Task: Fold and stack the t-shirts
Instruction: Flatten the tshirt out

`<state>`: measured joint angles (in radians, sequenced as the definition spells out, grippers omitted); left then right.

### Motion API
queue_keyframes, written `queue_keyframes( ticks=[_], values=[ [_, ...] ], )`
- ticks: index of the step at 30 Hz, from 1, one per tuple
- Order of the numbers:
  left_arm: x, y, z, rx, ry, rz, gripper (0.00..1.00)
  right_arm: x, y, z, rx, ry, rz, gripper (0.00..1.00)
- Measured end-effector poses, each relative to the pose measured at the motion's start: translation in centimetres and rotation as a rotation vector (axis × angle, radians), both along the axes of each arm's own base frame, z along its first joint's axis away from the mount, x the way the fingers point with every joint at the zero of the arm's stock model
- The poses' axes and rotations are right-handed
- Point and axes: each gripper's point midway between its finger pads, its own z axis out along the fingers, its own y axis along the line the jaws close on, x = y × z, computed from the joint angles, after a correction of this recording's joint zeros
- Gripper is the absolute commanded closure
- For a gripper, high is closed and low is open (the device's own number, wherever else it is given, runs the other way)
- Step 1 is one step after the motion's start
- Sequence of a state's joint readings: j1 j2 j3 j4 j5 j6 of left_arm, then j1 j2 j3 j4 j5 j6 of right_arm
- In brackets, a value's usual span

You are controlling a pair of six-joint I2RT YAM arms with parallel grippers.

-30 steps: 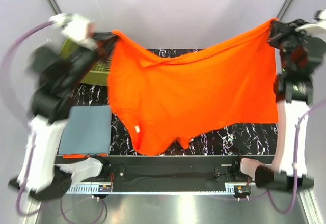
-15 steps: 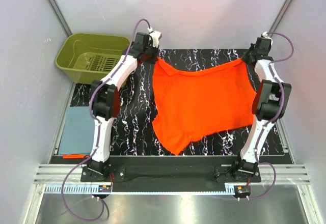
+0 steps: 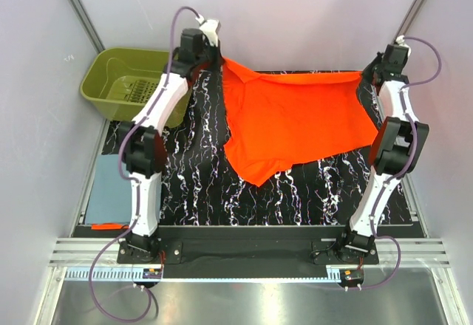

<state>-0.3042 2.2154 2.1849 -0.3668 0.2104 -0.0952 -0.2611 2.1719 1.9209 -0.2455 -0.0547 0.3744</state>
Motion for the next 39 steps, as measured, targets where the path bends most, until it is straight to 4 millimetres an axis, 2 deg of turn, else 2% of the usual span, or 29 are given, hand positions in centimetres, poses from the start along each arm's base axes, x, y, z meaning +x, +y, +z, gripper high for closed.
queue_keyframes(
  ticks=[2,4,5,6,7,8,11,13,14,15,17,19,20,22,25,27,29,31,32,34,36,37,39],
  values=[
    [-1.7,0.5,4.5,-0.021,-0.061,-0.003,1.0,-0.7,1.0,2.9,0.016,-0.039,0.016,1.0],
    [-4.2,1.1,10.1,-0.052,-0.143,-0.008,1.0,-1.7,2.2,7.5,0.024,-0.111,0.039,1.0],
    [-6.0,1.5,13.6,-0.072,-0.198,-0.015,1.0,-2.3,2.8,9.8,0.024,-0.147,0.048,1.0],
    [-8.3,2.0,17.4,-0.097,-0.262,-0.02,1.0,-3.3,3.4,12.9,0.022,-0.2,0.062,1.0],
    [-10.4,2.7,20.6,-0.119,-0.32,-0.022,1.0,-4.8,4.2,17.0,0.014,-0.273,0.074,1.0],
    [-13.0,3.5,24.4,-0.147,-0.391,-0.022,1.0,-6.0,4.9,19.8,0.01,-0.324,0.087,1.0],
    [-21.3,6.1,33.9,-0.23,-0.601,-0.021,1.0,-12.2,7.2,30.0,-0.01,-0.527,0.122,1.0],
    [-27.3,8.0,39.1,-0.28,-0.737,-0.024,1.0,-17.7,8.9,36.7,-0.03,-0.68,0.146,1.0],
    [-30.3,8.9,41.4,-0.304,-0.803,-0.026,1.0,-20.5,9.7,39.3,-0.038,-0.748,0.158,1.0],
    [-33.1,9.7,43.3,-0.326,-0.864,-0.029,1.0,-23.3,10.5,41.7,-0.046,-0.813,0.17,1.0],
    [-38.5,11.4,46.3,-0.362,-0.974,-0.035,1.0,-28.0,12.0,45.1,-0.061,-0.916,0.192,1.0],
    [-43.2,12.8,47.8,-0.385,-1.053,-0.037,1.0,-32.8,13.6,47.6,-0.073,-1.008,0.22,1.0],
    [-44.8,13.4,48.2,-0.393,-1.08,-0.037,1.0,-34.8,14.2,48.6,-0.077,-1.046,0.232,1.0],
    [-48.2,14.5,48.6,-0.406,-1.13,-0.036,1.0,-38.0,15.3,49.8,-0.086,-1.105,0.251,1.0],
    [-51.4,15.6,48.7,-0.415,-1.178,-0.029,1.0,-40.3,16.1,50.1,-0.085,-1.137,0.269,1.0],
    [-52.1,15.9,48.7,-0.414,-1.189,-0.025,1.0,-40.3,16.2,49.7,-0.08,-1.13,0.271,1.0],
    [-51.6,15.8,48.5,-0.408,-1.187,-0.022,1.0,-39.1,16.0,48.6,-0.071,-1.099,0.269,1.0],
    [-49.3,15.1,47.4,-0.39,-1.149,-0.019,1.0,-36.9,15.5,46.7,-0.056,-1.042,0.262,1.0],
    [-47.5,14.6,46.5,-0.377,-1.115,-0.018,1.0,-35.3,15.2,45.4,-0.046,-1.002,0.256,1.0],
    [-42.7,13.1,44.0,-0.347,-1.035,-0.015,1.0,-31.6,14.4,41.9,-0.029,-0.915,0.239,1.0],
    [-36.9,11.3,40.1,-0.306,-0.93,-0.014,1.0,-27.6,13.2,37.3,-0.011,-0.81,0.209,1.0],
    [-33.2,10.2,37.0,-0.278,-0.855,-0.013,1.0,-25.5,12.6,34.5,-0.004,-0.751,0.191,1.0],
    [-26.2,8.0,29.4,-0.22,-0.693,-0.012,1.0,-21.4,11.4,27.9,0.008,-0.621,0.158,1.0]
  ],
)
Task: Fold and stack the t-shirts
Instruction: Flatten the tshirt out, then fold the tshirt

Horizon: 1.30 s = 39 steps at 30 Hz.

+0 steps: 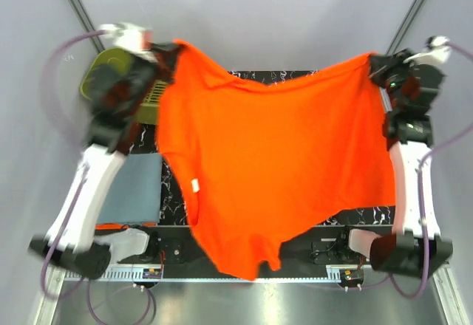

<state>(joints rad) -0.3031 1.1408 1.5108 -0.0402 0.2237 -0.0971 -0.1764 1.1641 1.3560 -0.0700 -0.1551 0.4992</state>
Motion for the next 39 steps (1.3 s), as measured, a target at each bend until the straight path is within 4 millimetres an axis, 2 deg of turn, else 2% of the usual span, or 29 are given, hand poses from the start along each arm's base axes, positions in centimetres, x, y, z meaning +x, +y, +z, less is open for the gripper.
queue_keyframes(
  ticks=[2,3,4,5,7,8,10,12,14,16,21,24,27,30,35,39],
  values=[
    [6.6,-2.1,-10.0,0.073,0.209,-0.002,1.0,3.4,-1.1,-7.5,0.003,0.149,-0.025,1.0],
    [8.8,-2.8,-14.2,0.102,0.293,-0.003,1.0,4.8,-1.7,-11.4,0.0,0.227,-0.04,1.0],
    [11.0,-3.5,-19.6,0.133,0.399,-0.006,1.0,6.2,-2.3,-15.1,-0.009,0.296,-0.052,1.0],
    [12.7,-4.1,-24.6,0.159,0.496,-0.008,1.0,7.4,-2.9,-18.5,-0.017,0.36,-0.067,1.0],
    [14.9,-4.9,-33.7,0.193,0.662,-0.013,1.0,9.4,-4.0,-24.1,-0.026,0.462,-0.08,1.0],
    [15.7,-5.3,-37.4,0.204,0.73,-0.015,1.0,10.4,-4.6,-26.8,-0.027,0.506,-0.087,1.0],
    [17.2,-5.9,-43.1,0.216,0.836,-0.019,1.0,11.9,-6.1,-31.8,-0.024,0.601,-0.1,1.0],
    [18.7,-6.7,-46.2,0.216,0.885,-0.024,1.0,13.6,-7.6,-35.1,-0.023,0.662,-0.112,1.0],
    [20.2,-7.3,-47.0,0.203,0.892,-0.027,1.0,15.4,-9.0,-37.0,-0.029,0.696,-0.119,1.0],
    [22.1,-8.2,-45.9,0.179,0.86,-0.037,1.0,17.0,-10.1,-37.3,-0.036,0.69,-0.127,1.0],
    [24.9,-9.8,-40.4,0.109,0.75,-0.075,1.0,19.4,-11.5,-34.6,-0.061,0.633,-0.139,1.0],
    [25.4,-10.7,-38.5,0.081,0.725,-0.096,1.0,20.6,-12.0,-33.0,-0.07,0.597,-0.14,1.0],
    [25.0,-10.9,-38.8,0.058,0.772,-0.096,1.0,21.3,-12.1,-32.6,-0.068,0.592,-0.124,0.99],
    [23.8,-11.0,-40.2,0.025,0.856,-0.094,1.0,21.4,-12.3,-33.3,-0.055,0.613,-0.113,0.99],
    [19.8,-11.4,-42.3,-0.046,1.025,-0.106,1.0,21.4,-12.6,-35.2,-0.009,0.667,-0.097,0.98],
    [17.2,-12.5,-41.5,-0.08,1.099,-0.132,1.0,21.8,-12.8,-36.1,0.029,0.7,-0.093,0.97]
  ],
)
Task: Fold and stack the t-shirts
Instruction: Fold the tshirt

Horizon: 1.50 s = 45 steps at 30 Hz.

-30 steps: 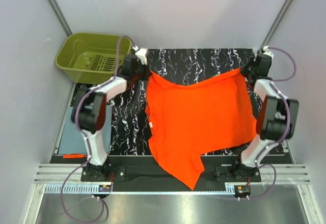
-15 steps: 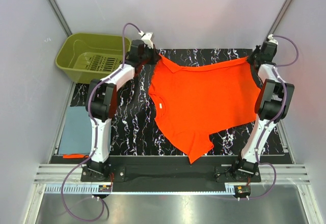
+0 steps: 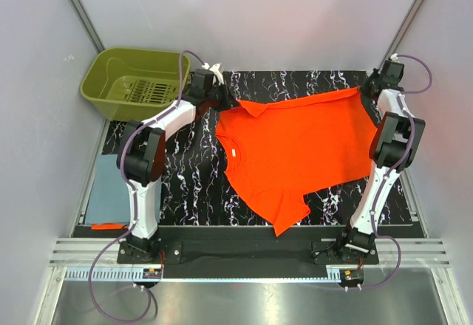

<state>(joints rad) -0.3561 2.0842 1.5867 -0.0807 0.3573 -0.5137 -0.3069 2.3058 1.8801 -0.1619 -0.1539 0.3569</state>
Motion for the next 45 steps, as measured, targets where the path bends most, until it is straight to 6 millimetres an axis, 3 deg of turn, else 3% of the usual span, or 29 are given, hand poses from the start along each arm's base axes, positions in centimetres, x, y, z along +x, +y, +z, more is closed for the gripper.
queue_keyframes(
  ticks=[6,11,17,23,34,37,40,42,45],
  values=[
    [-2.8,-2.6,3.5,-0.062,0.011,-0.05,1.0,0.2,-0.1,0.7,0.033,0.023,-0.016,0.94],
    [-5.9,-4.3,4.7,-0.084,0.04,-0.09,1.0,0.3,-0.1,1.6,0.041,0.022,-0.023,0.94],
    [-9.3,-5.0,4.2,-0.071,0.087,-0.13,1.0,0.3,-0.5,1.2,0.05,0.043,-0.032,0.94],
    [-11.1,-4.4,3.4,-0.064,0.136,-0.13,1.0,0.9,-1.3,1.0,0.049,0.056,-0.038,0.93],
    [-13.8,-4.7,1.1,-0.057,0.219,-0.16,1.0,-0.2,-1.3,-0.4,0.046,0.134,-0.038,0.89],
    [-13.9,-4.8,1.2,-0.068,0.226,-0.166,1.0,-0.6,-1.4,-0.5,0.042,0.154,-0.041,1.0],
    [-14.3,-4.9,1.1,-0.072,0.237,-0.17,1.0,-0.8,-1.6,-0.1,0.033,0.163,-0.045,1.0],
    [-14.5,-4.8,0.9,-0.072,0.246,-0.173,1.0,-0.7,-1.6,0.3,0.028,0.159,-0.043,0.92],
    [-14.7,-4.9,0.8,-0.078,0.254,-0.179,1.0,-1.0,-1.7,0.4,0.019,0.172,-0.041,1.0]
  ],
)
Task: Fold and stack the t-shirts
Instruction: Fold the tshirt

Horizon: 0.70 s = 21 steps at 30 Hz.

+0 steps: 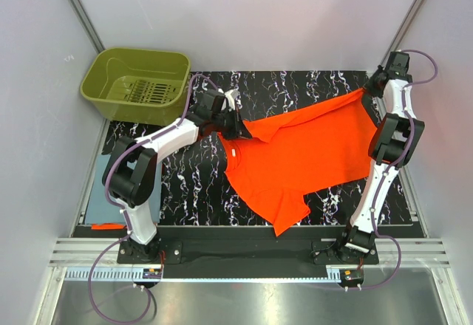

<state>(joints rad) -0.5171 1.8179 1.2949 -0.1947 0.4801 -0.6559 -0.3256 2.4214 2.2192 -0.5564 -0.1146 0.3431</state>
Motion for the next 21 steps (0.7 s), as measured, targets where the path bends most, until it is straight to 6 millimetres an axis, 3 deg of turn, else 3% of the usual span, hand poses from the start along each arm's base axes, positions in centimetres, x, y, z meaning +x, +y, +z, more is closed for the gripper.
queue_keyframes(
  ticks=[7,16,21],
  values=[
    [-0.5,-0.3,0.1,-0.021,0.02,-0.02,1.0,-0.6,-0.4,-0.5,-0.026,0.051,0.002,1.0],
    [-1.6,-0.4,-0.3,-0.037,0.063,-0.037,1.0,-1.6,-0.5,-3.5,-0.023,0.139,0.008,0.99],
    [-2.0,-0.7,-0.1,-0.06,0.071,-0.047,1.0,-1.4,-0.7,-3.6,-0.023,0.145,0.004,0.97]
  ],
)
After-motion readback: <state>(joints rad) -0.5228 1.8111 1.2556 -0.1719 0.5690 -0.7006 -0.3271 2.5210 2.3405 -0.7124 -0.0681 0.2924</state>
